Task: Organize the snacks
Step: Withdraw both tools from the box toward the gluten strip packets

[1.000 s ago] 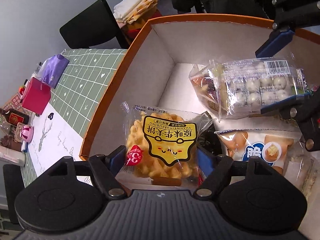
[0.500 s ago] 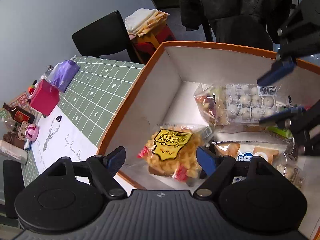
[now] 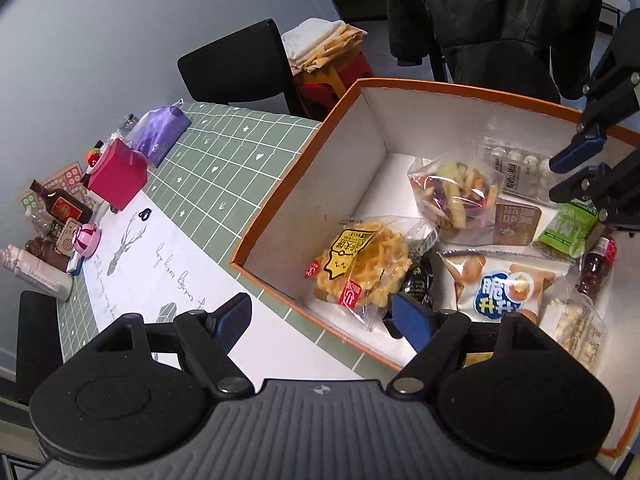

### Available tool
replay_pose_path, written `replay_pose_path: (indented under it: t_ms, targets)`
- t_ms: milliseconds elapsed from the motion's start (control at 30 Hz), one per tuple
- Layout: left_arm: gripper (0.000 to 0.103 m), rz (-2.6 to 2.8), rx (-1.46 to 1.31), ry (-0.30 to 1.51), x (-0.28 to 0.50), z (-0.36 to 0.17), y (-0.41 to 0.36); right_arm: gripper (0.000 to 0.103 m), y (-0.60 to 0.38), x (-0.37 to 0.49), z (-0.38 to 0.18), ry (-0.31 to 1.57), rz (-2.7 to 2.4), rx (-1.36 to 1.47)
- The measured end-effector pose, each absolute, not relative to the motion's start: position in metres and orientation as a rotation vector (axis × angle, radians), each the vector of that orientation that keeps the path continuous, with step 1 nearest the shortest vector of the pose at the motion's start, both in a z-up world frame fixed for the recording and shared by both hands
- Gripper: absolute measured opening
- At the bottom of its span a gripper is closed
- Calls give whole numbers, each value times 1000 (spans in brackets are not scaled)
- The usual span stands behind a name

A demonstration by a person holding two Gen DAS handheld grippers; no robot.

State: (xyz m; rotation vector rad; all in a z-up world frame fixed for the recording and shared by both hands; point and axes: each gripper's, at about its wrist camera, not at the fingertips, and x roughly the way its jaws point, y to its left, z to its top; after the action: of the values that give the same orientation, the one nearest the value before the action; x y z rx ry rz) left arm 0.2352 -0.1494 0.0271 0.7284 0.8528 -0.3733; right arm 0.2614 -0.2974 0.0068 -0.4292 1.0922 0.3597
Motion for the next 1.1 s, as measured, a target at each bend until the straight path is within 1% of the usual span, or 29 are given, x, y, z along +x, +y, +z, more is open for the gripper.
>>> replay_pose_path:
  t_ms: [100, 200, 233, 267, 333, 500, 600, 800, 900, 1033, 1100]
  targets:
    - [93, -384, 721, 874, 227, 32, -144, 17, -290, 254, 16, 1060, 375, -444]
    - [93, -386, 701, 895, 217, 39, -136, 23, -279, 245, 27, 1025, 402, -450]
    - [93, -388, 692, 905, 214, 42, -133, 29, -274, 241, 32, 1011, 413, -449]
    - [93, -389, 683, 917, 209, 44, -129, 32, -269, 237, 36, 996, 424, -447]
    - [93, -385, 673, 945, 201, 49, -121, 45, -260, 229, 44, 962, 449, -444]
    - [93, -348, 674, 971, 176, 62, -92, 61, -228, 207, 60, 889, 539, -429]
    - [93, -316, 648, 989, 163, 68, -70, 63, -206, 197, 65, 857, 608, -418]
    - [93, -243, 495, 1072, 140, 67, -17, 64, -160, 183, 62, 826, 742, -349]
    - [93, -193, 406, 1113, 131, 58, 11, 64, -136, 177, 47, 843, 793, -311]
    - [88, -83, 253, 1151, 123, 42, 50, 65, -107, 174, 17, 862, 781, -308]
    - [86, -41, 191, 1146, 116, 31, 63, 63, -96, 173, 3, 861, 760, -295]
